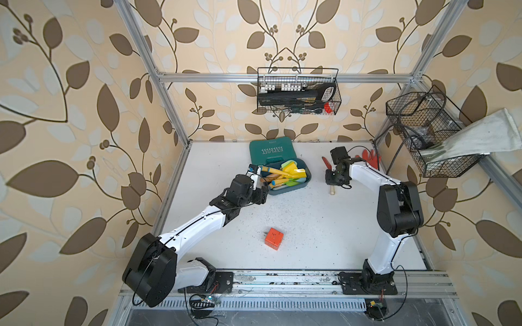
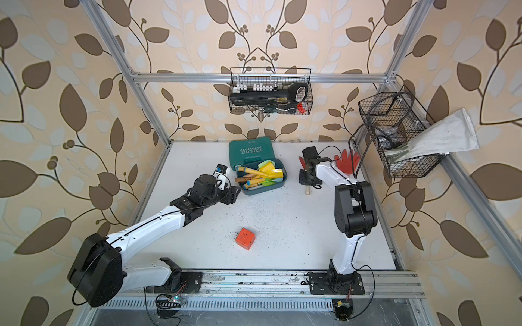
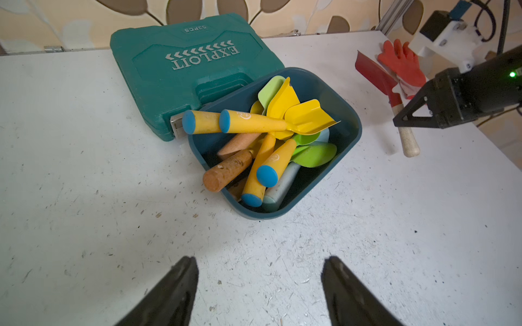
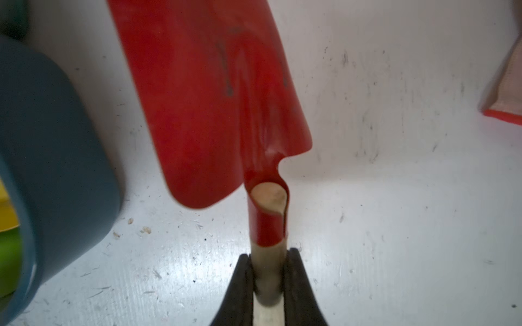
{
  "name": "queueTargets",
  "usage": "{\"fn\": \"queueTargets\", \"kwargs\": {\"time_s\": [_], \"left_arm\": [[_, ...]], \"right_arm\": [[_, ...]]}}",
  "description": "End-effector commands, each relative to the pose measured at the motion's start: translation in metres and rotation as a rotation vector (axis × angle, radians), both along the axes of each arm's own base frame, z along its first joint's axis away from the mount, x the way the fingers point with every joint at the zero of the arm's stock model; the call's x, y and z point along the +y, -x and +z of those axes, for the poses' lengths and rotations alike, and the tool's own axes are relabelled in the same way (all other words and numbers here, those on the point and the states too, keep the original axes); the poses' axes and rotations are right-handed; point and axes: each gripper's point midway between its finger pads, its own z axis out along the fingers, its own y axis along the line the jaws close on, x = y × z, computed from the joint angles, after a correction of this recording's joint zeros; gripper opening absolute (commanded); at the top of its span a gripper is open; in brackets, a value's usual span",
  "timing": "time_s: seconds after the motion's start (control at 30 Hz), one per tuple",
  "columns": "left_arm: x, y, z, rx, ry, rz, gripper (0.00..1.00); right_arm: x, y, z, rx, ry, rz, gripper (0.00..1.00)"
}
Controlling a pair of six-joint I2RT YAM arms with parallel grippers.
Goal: Take the shovel out of the storage box
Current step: Place the shovel at the center of the board.
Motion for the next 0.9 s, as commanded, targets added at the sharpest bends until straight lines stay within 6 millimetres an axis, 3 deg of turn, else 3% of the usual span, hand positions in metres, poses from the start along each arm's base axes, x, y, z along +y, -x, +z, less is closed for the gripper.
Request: {"fn": "queueTargets", "kwargs": {"time_s": [0.0,0.3,0.6,0.7,0.87], "left_arm": [[-0.016,-0.004,0.021,-0.031,0.037,-0.052,0.70],[-0.012,-0.004,0.020,-0.030,0.029,-0.031,0.72],[-0.006,-0.009,0.020,-0.037,0.036,0.020,0.73],[-0.005,-0.011,0.024,-0.051,0.059,0.042,0.73],[-0.005,-0.007,0.035,-0.083,0.100,0.034,0.68]], "right_arm": [[0.003,-0.003,-0.004,0.042,0.018,0.040,0.02],[0.021,-0.010,-0.025,0.095,0.034,0.087,0.07],[0.027,-0.011,-0.034,0.103,0.028,0.081,0.27],[0.029,-0.012,-0.026,0.081,0.013,0.079,0.37],[0.036,-0.009,0.005,-0.007,-0.002,0.080,0.43]]}}
